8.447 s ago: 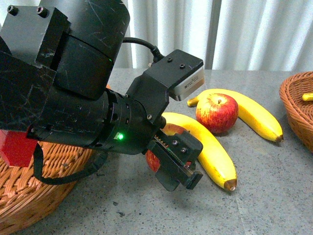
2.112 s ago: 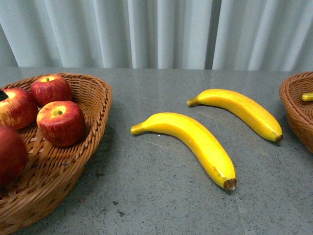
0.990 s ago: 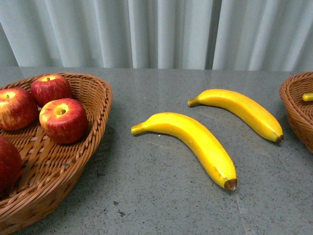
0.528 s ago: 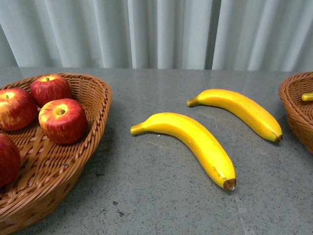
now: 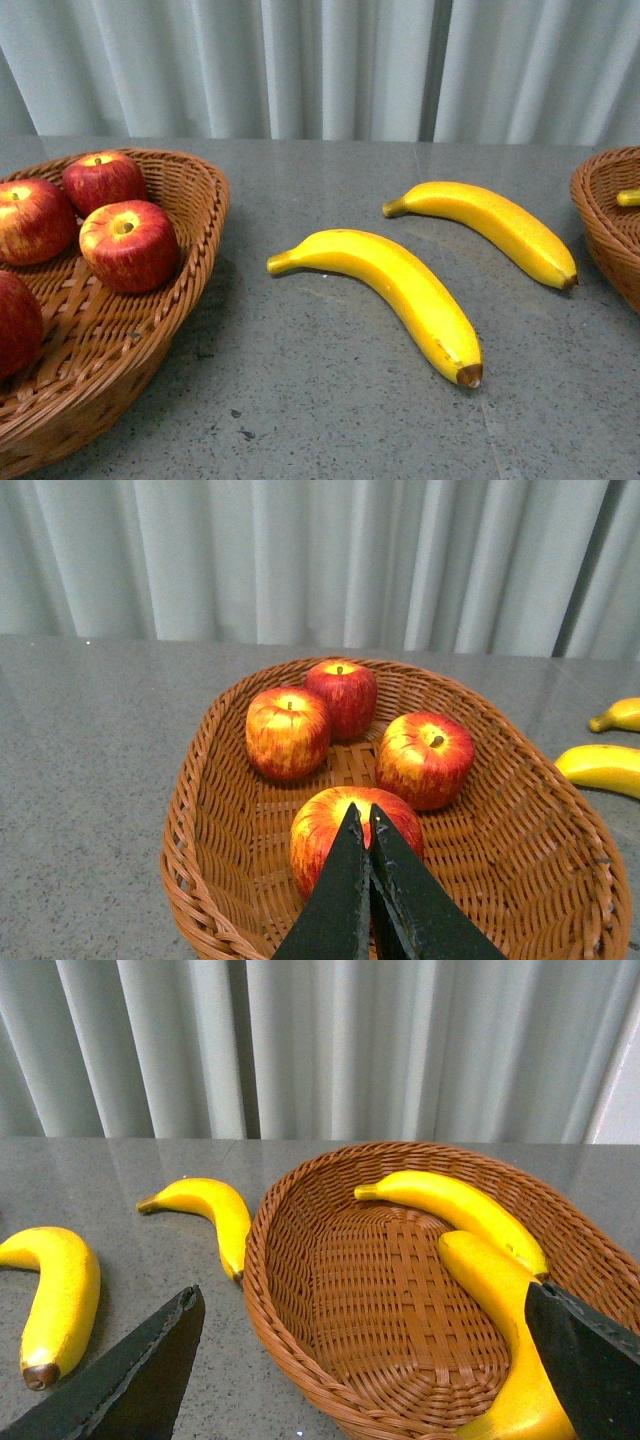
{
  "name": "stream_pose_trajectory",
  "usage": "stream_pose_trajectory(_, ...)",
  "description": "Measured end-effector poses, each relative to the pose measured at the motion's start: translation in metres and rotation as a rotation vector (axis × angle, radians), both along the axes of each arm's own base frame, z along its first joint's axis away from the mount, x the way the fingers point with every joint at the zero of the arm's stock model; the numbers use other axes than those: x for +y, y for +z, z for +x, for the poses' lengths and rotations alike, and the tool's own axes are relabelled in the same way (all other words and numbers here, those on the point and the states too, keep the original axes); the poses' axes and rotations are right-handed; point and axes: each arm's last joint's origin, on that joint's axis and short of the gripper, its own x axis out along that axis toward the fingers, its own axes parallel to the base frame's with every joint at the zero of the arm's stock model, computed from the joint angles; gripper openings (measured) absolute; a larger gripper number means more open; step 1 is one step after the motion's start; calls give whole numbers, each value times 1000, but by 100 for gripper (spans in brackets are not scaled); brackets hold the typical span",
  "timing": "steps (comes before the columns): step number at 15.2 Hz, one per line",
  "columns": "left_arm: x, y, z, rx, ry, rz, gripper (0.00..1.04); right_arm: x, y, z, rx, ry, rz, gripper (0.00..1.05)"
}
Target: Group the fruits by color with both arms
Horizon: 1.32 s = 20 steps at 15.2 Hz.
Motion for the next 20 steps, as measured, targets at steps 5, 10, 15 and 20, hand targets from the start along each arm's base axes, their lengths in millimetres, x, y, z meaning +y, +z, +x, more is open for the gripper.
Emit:
stream_pose_trajectory(5, 0, 1, 0, -9, 1, 0, 1, 0, 0, 0, 1, 0, 0, 98)
stream_pose_trajectory(10, 0, 1, 0, -8, 1, 0, 49, 0, 0, 0, 1, 0, 0, 98)
stream_pose_trajectory(15, 0, 1, 0, -8, 1, 1, 97, 0, 0, 0, 1, 0, 0, 98)
stream_pose_trajectory(20, 0, 1, 0, -9, 1, 1, 98, 0, 0, 0, 1, 0, 0, 98)
